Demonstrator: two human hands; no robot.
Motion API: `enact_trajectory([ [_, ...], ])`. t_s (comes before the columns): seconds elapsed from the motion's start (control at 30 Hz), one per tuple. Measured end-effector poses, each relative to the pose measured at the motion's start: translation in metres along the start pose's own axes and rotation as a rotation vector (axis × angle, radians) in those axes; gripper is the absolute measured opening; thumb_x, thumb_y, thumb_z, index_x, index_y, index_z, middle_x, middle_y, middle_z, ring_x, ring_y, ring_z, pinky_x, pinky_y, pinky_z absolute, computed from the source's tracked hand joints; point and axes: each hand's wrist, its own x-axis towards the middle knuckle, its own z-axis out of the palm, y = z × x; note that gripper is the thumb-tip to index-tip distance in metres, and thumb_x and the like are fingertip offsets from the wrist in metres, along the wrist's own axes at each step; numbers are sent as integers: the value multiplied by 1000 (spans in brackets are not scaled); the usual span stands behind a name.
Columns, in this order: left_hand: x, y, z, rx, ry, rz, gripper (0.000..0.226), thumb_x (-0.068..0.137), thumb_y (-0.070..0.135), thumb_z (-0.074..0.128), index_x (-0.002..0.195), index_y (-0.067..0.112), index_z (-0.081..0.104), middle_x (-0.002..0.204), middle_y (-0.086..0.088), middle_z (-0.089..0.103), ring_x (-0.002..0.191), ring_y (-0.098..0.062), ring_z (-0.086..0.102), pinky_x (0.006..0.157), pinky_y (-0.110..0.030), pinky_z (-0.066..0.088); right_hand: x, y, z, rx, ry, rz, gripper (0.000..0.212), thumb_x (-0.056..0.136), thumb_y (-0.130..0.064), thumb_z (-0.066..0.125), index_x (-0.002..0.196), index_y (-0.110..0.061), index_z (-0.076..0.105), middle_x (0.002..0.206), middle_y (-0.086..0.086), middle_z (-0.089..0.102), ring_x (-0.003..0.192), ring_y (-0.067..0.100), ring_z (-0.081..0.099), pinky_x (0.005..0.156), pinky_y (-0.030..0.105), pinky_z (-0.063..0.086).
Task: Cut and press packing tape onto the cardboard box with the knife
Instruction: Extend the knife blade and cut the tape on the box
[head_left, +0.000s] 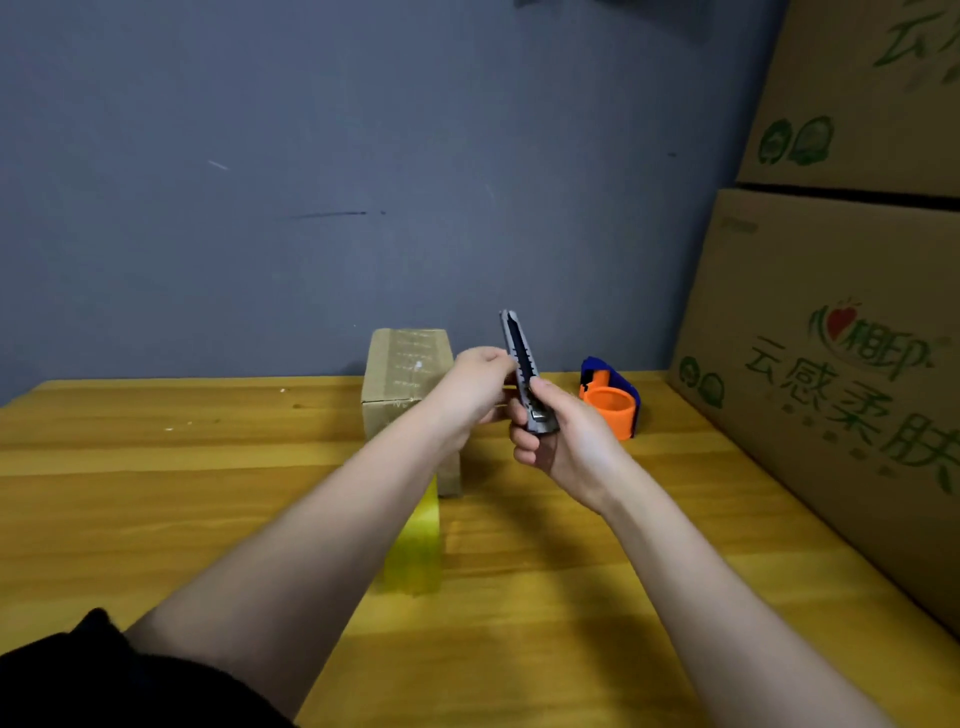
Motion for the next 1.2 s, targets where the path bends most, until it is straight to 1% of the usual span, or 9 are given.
enact_trajectory([
  [0.1, -12, 8, -16, -29, -10, 64, 31, 96, 8, 33, 94, 5, 64, 53, 3, 59, 32, -7, 46, 43, -18, 41, 1, 2, 12, -27, -75, -51, 20, 100, -24, 37, 101, -12, 54, 71, 4, 51, 52, 14, 46, 48, 23, 39],
  [0.17, -19, 10, -26, -63, -8, 95, 35, 97, 9, 34, 89, 6, 67, 66, -4, 65, 34, -8, 51, 45, -18, 45, 1, 4, 19, -38, -111, -65, 24, 100, -23, 37, 110, -9, 54, 71, 3, 53, 53, 13, 48, 50, 24, 42],
  [0.27, -26, 8, -38, -80, 15, 118, 34, 99, 14, 36, 85, 17, 67, 89, -3, 71, 60, -5, 66, 63, -16, 54, 4, 11, 30, -90, -115, -96, 27, 101, -24, 35, 112, -7, 52, 64, -1, 49, 49, 12, 45, 49, 23, 40],
  [0.37, -31, 0, -47, -85, 15, 138, 31, 100, 17, 37, 88, 19, 66, 94, 3, 73, 83, -9, 66, 71, -17, 56, 7, 21, 38, -152, -76, -128, 27, 101, -25, 34, 111, -6, 50, 58, -5, 45, 42, 10, 40, 43, 21, 35],
  [0.57, -37, -11, -56, -88, 20, 145, 24, 102, 19, 36, 100, 17, 59, 93, 2, 74, 78, -12, 66, 72, -21, 54, 4, 35, 42, -230, -48, -146, 24, 101, -22, 34, 106, -6, 51, 54, -6, 46, 36, 8, 36, 37, 20, 30],
  [0.77, -40, -16, -58, -178, 4, 114, 26, 103, 17, 33, 115, 12, 55, 92, -6, 74, 77, -9, 73, 75, -21, 57, -7, 35, 42, -95, -206, -5, 21, 98, -24, 39, 114, -16, 50, 58, 0, 47, 41, 11, 37, 44, 23, 38],
  [1.0, -40, -21, -59, -169, 14, 76, 38, 103, 28, 28, 122, 14, 58, 101, -7, 76, 98, -19, 71, 95, -38, 49, -9, 34, 41, -109, -173, -24, 19, 99, -20, 37, 104, -10, 52, 57, -3, 44, 42, 8, 34, 45, 21, 38],
  [1.1, -42, -21, -58, -170, 10, 84, 39, 104, 26, 27, 125, 11, 56, 105, -9, 74, 100, -21, 70, 91, -33, 51, -9, 36, 37, -95, -167, -10, 20, 95, -25, 41, 102, -9, 51, 57, -3, 43, 41, 7, 34, 44, 21, 38],
  [1.2, -42, -23, -58, -161, -4, 87, 39, 104, 26, 27, 126, 12, 56, 105, -8, 74, 96, -17, 71, 71, -19, 55, -11, 36, 36, -82, -160, 8, 18, 98, -22, 39, 100, -9, 52, 56, -3, 43, 41, 7, 34, 44, 21, 37],
])
